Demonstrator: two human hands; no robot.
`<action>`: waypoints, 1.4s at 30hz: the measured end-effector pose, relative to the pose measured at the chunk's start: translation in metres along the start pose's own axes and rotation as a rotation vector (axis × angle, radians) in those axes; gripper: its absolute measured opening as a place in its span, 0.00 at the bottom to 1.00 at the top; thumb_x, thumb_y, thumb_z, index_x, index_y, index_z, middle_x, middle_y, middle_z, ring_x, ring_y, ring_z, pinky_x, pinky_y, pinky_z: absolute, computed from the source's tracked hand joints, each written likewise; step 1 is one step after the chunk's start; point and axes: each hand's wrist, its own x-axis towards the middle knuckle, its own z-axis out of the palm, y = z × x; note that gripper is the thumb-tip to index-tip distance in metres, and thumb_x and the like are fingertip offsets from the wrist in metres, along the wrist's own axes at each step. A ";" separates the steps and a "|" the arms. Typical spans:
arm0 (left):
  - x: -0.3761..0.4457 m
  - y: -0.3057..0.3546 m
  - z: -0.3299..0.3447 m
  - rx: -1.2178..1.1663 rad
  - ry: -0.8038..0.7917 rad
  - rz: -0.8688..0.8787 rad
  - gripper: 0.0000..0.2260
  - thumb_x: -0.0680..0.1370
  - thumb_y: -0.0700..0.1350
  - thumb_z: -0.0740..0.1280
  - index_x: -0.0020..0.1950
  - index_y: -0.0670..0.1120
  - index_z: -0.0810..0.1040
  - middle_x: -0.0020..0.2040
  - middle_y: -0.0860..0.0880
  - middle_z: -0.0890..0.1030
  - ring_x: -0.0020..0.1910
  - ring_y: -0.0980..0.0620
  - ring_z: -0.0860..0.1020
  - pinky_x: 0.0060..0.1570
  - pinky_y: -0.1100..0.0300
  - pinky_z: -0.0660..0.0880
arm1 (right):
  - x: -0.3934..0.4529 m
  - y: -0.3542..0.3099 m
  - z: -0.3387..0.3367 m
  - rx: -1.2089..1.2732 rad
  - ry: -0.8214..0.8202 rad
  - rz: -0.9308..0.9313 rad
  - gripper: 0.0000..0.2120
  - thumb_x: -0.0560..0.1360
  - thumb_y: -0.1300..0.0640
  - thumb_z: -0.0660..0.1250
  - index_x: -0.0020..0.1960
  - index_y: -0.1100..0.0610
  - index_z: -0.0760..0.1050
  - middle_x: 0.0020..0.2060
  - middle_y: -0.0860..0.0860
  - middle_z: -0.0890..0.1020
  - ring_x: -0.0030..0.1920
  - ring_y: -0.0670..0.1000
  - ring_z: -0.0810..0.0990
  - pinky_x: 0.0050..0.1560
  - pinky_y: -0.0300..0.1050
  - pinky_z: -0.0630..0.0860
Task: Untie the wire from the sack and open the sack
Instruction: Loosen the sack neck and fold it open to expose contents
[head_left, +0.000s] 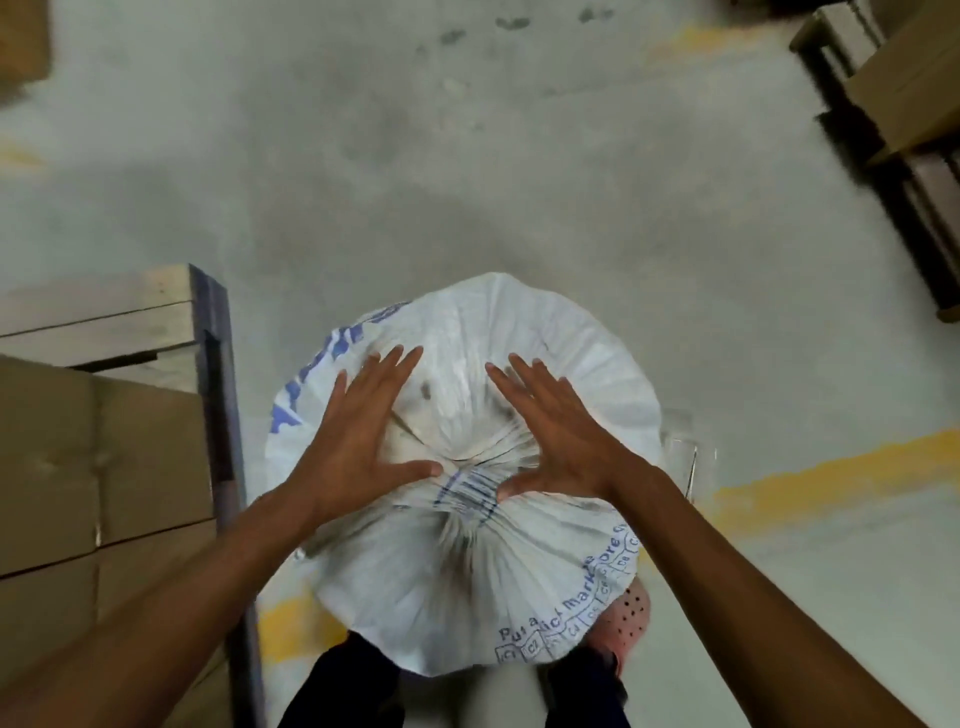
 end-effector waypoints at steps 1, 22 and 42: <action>-0.011 -0.010 0.000 -0.032 0.014 0.003 0.51 0.68 0.80 0.66 0.84 0.66 0.45 0.87 0.54 0.53 0.86 0.49 0.49 0.81 0.33 0.52 | 0.007 -0.009 0.009 0.005 0.000 -0.016 0.64 0.63 0.24 0.75 0.82 0.34 0.34 0.85 0.46 0.36 0.84 0.54 0.33 0.82 0.68 0.42; -0.086 -0.101 0.004 -0.351 0.180 -0.215 0.65 0.61 0.73 0.81 0.86 0.61 0.43 0.86 0.63 0.51 0.84 0.63 0.54 0.78 0.54 0.61 | 0.105 -0.118 0.037 -0.509 -0.352 -0.558 0.38 0.65 0.19 0.66 0.47 0.55 0.77 0.59 0.53 0.84 0.80 0.55 0.65 0.83 0.51 0.48; -0.080 -0.080 0.011 -0.363 0.150 -0.184 0.58 0.64 0.79 0.73 0.84 0.65 0.46 0.81 0.73 0.51 0.78 0.74 0.53 0.75 0.61 0.59 | 0.047 -0.104 0.049 -0.548 -0.573 -0.291 0.57 0.61 0.12 0.54 0.80 0.46 0.64 0.64 0.46 0.81 0.57 0.54 0.83 0.46 0.46 0.71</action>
